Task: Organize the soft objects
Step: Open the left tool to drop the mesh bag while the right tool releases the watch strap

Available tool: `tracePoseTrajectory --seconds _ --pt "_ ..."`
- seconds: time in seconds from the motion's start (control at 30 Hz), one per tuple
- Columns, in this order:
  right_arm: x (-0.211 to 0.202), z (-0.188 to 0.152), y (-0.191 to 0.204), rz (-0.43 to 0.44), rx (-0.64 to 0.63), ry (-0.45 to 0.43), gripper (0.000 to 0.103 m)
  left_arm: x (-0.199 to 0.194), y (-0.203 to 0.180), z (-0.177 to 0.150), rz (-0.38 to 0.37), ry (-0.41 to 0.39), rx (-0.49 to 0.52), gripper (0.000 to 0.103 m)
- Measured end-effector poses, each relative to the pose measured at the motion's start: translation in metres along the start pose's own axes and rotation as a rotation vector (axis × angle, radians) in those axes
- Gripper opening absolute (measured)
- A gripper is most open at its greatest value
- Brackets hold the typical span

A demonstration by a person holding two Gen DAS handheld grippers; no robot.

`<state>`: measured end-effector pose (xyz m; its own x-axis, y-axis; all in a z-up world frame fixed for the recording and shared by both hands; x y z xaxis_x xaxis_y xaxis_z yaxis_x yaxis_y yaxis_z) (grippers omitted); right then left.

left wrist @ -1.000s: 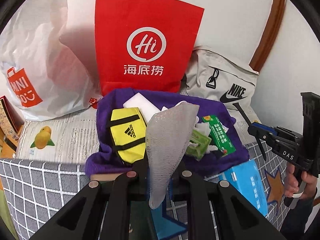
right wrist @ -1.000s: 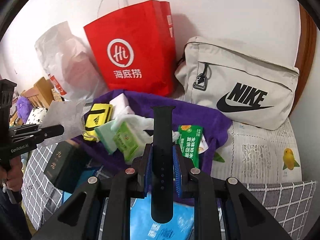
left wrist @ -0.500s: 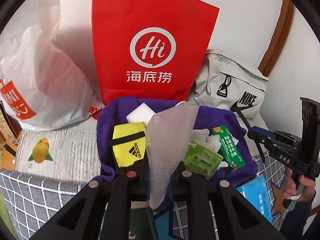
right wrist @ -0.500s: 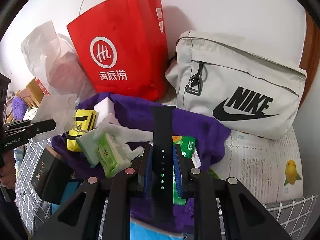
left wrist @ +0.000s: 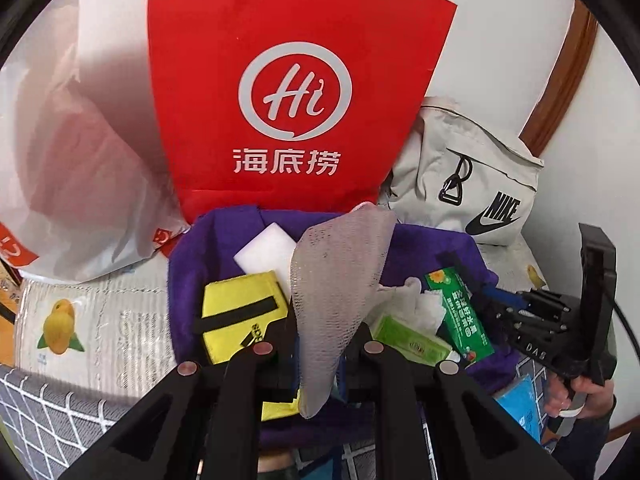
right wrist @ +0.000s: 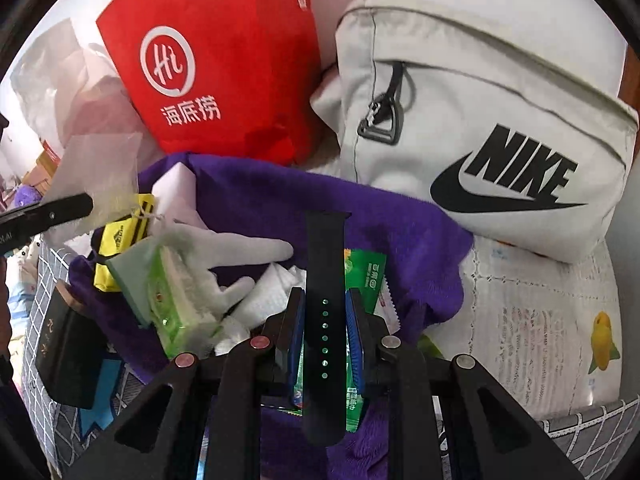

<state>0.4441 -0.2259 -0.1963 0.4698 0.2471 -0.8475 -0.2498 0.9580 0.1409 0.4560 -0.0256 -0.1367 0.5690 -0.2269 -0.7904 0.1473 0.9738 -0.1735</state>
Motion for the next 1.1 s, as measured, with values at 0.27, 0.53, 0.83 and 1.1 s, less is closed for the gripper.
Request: tracePoseTrajectory --seconds 0.27,0.53,0.83,1.1 --pt "0.017 -0.007 -0.003 -0.003 -0.004 0.050 0.021 0.032 -0.005 -0.005 -0.013 0.062 -0.006 0.013" --pt "0.021 -0.010 -0.005 -0.017 -0.010 0.080 0.021 0.053 -0.008 -0.018 0.030 0.118 0.024 0.015" --pt "0.006 -0.002 0.004 -0.018 -0.040 0.045 0.034 0.033 -0.013 -0.015 0.061 0.073 0.071 0.068" --pt "-0.024 0.000 0.013 -0.018 -0.046 -0.003 0.036 0.004 -0.006 -0.018 0.096 0.058 0.057 0.069"
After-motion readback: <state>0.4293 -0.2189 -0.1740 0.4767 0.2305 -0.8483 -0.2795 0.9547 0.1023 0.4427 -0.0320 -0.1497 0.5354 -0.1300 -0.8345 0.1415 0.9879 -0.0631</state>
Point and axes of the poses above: each gripper's, at about its wrist camera, not at the fingertips, and x roughly the way its jaws point, y to its left, z to its top, the point moved 10 cm from there along x, roughly the way its jaws point, and after that the axes turned 1 degree about z, right-handed, at the moved point
